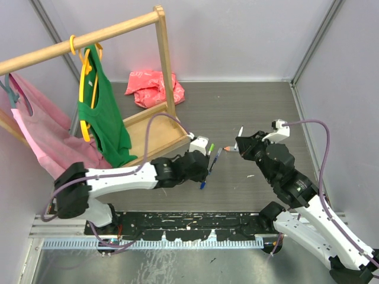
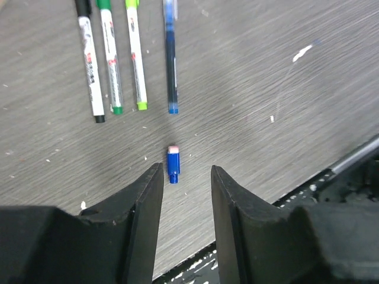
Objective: Insert the pens into the pen caps
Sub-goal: Insert the pen into the pen.
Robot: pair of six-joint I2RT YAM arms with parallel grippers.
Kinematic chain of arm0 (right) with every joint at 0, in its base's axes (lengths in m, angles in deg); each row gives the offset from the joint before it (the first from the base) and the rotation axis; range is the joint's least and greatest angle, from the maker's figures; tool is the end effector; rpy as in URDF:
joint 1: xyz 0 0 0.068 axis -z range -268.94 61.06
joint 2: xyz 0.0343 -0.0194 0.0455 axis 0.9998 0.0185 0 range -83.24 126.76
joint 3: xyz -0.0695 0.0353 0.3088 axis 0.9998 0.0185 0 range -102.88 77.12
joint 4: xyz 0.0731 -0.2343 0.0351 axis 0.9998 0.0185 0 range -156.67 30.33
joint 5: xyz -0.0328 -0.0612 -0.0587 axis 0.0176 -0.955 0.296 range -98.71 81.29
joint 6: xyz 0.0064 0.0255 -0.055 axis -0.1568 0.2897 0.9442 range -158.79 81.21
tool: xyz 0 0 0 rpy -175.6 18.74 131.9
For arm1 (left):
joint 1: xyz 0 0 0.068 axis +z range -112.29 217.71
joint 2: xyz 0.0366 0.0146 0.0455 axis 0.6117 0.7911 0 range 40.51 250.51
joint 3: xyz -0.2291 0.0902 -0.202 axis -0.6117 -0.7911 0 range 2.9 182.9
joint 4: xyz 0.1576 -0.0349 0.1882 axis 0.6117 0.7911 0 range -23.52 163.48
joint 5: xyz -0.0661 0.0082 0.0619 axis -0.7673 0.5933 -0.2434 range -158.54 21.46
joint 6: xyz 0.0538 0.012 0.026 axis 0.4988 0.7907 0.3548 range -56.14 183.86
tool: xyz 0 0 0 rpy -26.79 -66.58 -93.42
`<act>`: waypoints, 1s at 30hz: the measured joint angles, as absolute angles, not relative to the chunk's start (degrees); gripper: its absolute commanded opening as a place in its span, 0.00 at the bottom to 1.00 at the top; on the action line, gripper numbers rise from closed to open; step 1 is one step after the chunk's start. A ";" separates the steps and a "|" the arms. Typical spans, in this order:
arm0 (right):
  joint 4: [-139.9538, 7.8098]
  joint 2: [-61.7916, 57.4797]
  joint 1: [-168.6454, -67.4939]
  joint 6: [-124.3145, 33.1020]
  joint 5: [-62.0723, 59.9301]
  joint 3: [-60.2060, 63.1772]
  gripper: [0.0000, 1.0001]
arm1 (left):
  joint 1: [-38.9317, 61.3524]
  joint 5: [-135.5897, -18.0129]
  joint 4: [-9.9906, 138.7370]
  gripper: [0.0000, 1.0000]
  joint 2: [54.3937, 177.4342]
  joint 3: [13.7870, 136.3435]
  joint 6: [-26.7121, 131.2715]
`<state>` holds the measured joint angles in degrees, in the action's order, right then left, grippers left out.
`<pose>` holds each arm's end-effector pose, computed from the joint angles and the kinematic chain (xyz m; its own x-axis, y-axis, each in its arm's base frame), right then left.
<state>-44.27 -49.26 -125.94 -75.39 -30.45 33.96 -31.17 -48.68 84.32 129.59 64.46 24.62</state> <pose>0.0848 0.0427 0.3567 -0.3082 0.4612 -0.8320 -0.1087 0.8518 0.5124 0.1331 -0.3016 0.2880 -0.6991 0.1588 -0.6971 0.4508 0.8548 -0.2573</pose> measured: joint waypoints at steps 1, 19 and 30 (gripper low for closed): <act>-44.27 -49.43 -125.94 -75.33 -30.43 33.96 0.00 | -31.17 -48.25 83.73 0.41 127.49 63.60 24.88; -59.53 -52.52 -125.89 -68.86 -15.24 38.44 0.00 | -30.58 -44.42 76.50 0.58 97.59 58.84 32.33; -78.00 -46.57 -125.85 -73.80 -2.56 39.89 0.00 | -30.41 -49.99 69.26 0.57 95.64 58.84 33.51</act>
